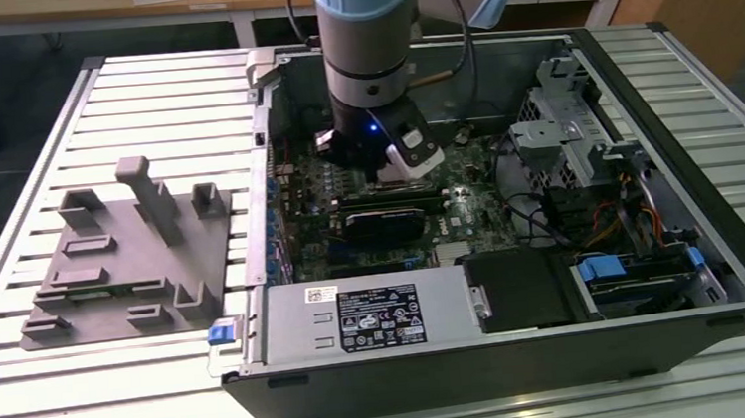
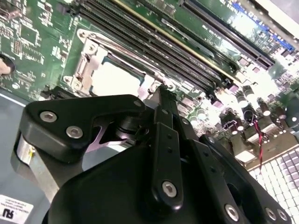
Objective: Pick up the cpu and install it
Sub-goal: 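Install the second cpu locking lever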
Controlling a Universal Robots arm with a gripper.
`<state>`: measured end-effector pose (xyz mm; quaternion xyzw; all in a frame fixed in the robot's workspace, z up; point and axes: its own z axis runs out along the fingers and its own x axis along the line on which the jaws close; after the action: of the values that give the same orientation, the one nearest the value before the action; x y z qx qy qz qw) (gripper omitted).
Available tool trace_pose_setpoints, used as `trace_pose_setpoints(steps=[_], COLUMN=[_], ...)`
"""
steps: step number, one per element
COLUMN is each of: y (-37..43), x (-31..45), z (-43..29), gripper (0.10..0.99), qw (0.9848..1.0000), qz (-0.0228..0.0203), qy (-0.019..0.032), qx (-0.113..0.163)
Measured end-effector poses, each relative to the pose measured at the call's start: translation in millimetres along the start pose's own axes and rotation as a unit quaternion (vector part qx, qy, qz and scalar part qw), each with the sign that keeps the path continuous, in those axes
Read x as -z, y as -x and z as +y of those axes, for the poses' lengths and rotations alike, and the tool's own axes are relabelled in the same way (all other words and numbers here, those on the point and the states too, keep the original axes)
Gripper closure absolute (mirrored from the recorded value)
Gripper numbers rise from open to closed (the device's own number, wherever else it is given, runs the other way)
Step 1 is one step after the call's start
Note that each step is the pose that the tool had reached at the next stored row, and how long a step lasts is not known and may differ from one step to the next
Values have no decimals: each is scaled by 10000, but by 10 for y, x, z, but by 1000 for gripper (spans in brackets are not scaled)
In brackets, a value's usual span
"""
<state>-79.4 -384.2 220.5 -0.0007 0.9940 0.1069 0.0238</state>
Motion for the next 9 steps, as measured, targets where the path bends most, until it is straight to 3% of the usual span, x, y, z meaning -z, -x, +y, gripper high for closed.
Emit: trace_pose_setpoints(steps=[9], y=[84], x=[-21], z=[78], gripper=[980], qw=[9995], qz=[-9], qy=[-321], qx=[-37])
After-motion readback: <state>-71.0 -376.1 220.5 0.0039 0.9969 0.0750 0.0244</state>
